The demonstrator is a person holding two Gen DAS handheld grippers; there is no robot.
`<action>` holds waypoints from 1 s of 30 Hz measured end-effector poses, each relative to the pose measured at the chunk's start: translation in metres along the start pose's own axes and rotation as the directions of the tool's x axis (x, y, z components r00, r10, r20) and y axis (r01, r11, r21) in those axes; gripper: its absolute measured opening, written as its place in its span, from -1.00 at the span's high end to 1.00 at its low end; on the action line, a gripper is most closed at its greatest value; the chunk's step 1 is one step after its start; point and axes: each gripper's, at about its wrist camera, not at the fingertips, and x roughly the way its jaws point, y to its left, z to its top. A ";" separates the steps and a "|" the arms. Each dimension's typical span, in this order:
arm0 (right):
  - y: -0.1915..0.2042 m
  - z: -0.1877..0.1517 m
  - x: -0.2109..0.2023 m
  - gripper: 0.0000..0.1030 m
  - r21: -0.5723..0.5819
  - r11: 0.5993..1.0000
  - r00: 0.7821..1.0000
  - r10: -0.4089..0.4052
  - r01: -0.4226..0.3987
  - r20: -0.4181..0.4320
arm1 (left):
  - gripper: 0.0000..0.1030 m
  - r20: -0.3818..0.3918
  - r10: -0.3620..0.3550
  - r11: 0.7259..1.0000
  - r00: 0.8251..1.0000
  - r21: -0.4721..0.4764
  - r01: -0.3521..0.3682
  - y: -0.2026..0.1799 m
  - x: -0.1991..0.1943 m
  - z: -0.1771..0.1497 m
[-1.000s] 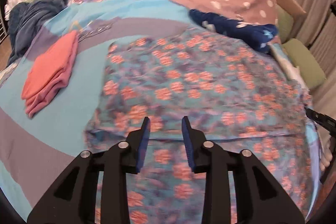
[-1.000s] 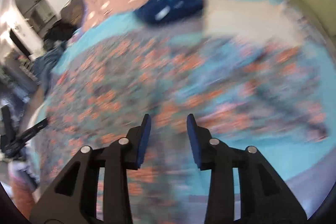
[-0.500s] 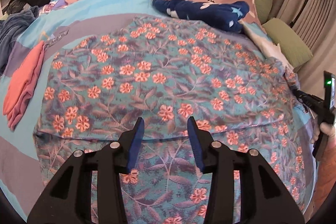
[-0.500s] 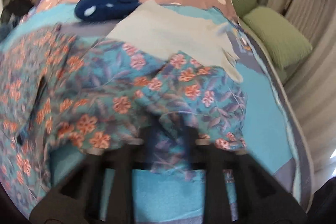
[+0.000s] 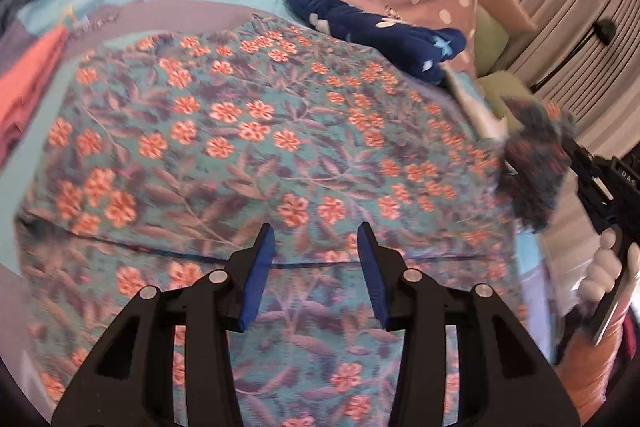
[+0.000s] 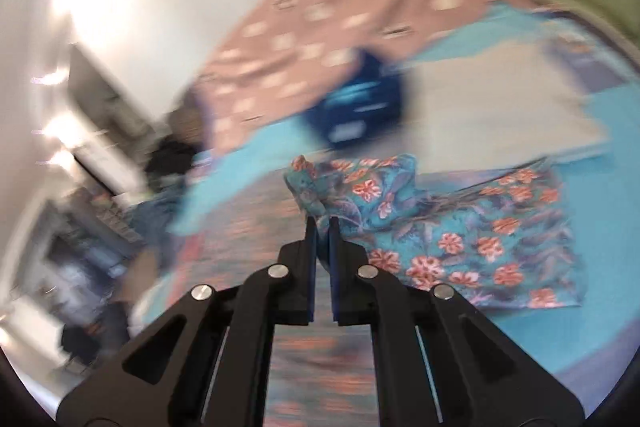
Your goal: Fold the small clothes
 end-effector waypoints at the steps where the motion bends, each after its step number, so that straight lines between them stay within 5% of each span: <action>1: 0.017 -0.006 0.013 0.87 -0.033 0.999 0.999 0.032 -0.033 -0.024 | 0.13 -0.002 -0.051 0.999 0.999 -0.019 0.051 0.004 -0.002 -0.001; 4: 0.060 -0.032 0.058 0.82 -0.130 0.986 0.986 0.085 -0.105 -0.146 | 0.12 -0.001 -0.135 0.989 0.991 -0.064 0.135 0.013 -0.006 -0.003; 10: 0.062 -0.091 0.122 0.82 -0.182 0.982 0.936 -0.023 -0.045 -0.351 | 0.11 -0.005 -0.197 0.977 0.980 -0.083 0.196 0.025 -0.007 -0.005; 19: 0.059 -0.100 0.121 0.82 -0.200 0.979 0.933 -0.036 -0.039 -0.357 | -0.02 -0.087 -0.314 0.942 0.946 -0.158 0.298 0.011 0.023 0.006; 30: 0.079 -0.114 0.108 0.82 -0.346 0.938 0.941 -0.090 -0.031 -0.327 | -0.15 -0.123 -0.359 0.907 0.925 -0.280 0.314 -0.003 0.062 0.031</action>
